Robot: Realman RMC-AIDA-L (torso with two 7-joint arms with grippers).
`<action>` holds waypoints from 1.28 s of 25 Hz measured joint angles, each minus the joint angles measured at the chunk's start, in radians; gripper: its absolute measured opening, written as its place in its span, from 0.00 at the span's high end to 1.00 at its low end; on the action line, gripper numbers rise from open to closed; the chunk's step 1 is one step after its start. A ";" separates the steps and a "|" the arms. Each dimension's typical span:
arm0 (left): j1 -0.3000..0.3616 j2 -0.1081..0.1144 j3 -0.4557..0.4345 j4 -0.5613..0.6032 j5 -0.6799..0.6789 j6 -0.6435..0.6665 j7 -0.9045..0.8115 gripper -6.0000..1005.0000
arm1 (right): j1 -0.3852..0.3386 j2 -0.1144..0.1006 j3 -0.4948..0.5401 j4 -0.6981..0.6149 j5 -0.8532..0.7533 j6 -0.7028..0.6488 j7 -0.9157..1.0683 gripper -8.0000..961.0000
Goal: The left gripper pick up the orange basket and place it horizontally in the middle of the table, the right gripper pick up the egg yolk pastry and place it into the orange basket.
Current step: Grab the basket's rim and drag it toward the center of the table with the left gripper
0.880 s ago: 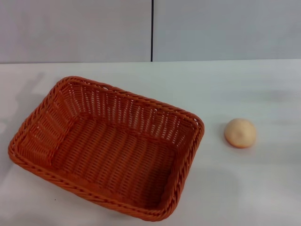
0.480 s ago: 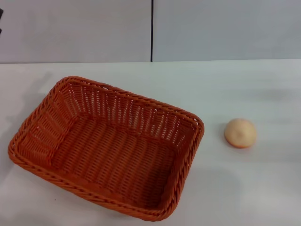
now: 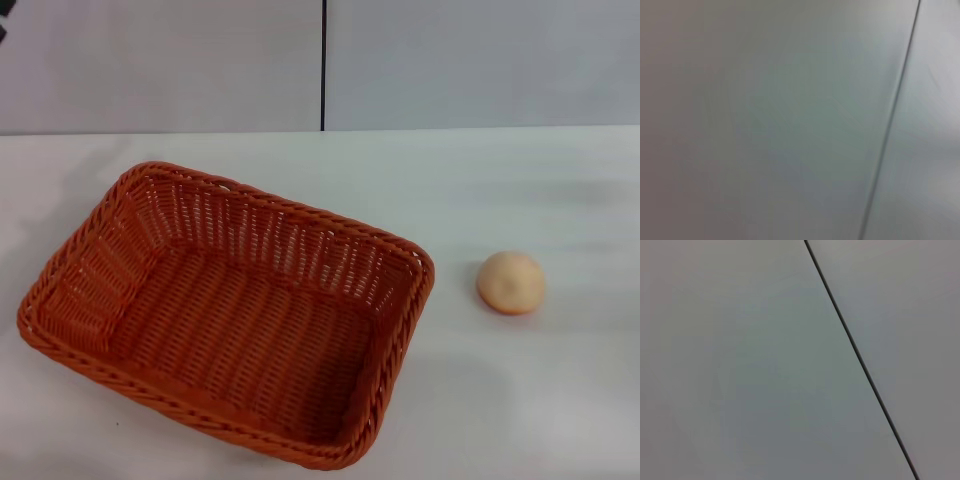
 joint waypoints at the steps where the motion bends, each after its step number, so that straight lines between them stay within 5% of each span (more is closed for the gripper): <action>1: -0.001 0.002 0.026 0.039 0.000 -0.011 -0.036 0.43 | 0.000 0.000 0.000 0.000 0.001 0.001 0.002 0.35; 4: 0.000 0.022 0.196 0.222 0.000 -0.076 -0.212 0.43 | 0.000 0.000 0.002 0.001 0.003 0.004 0.005 0.35; 8: 0.006 0.042 0.307 0.358 0.016 -0.122 -0.330 0.43 | -0.001 0.000 0.006 0.003 0.005 0.010 0.005 0.35; 10: 0.006 0.042 0.307 0.358 0.016 -0.122 -0.330 0.43 | -0.003 0.000 0.008 0.003 0.007 0.019 0.005 0.35; 11: 0.004 0.044 0.319 0.449 0.081 -0.132 -0.386 0.43 | -0.004 0.000 0.009 0.003 0.007 0.024 0.005 0.35; 14: -0.004 0.044 0.320 0.517 0.156 -0.135 -0.440 0.31 | -0.006 0.000 0.009 0.003 0.008 0.030 0.005 0.35; 19: -0.065 0.032 0.322 0.735 0.485 -0.139 -0.662 0.21 | -0.009 0.001 0.019 0.004 0.010 0.048 0.005 0.35; 32: -0.132 0.006 0.329 0.901 0.861 -0.133 -0.880 0.22 | 0.003 0.000 0.025 -0.002 0.013 0.082 0.005 0.35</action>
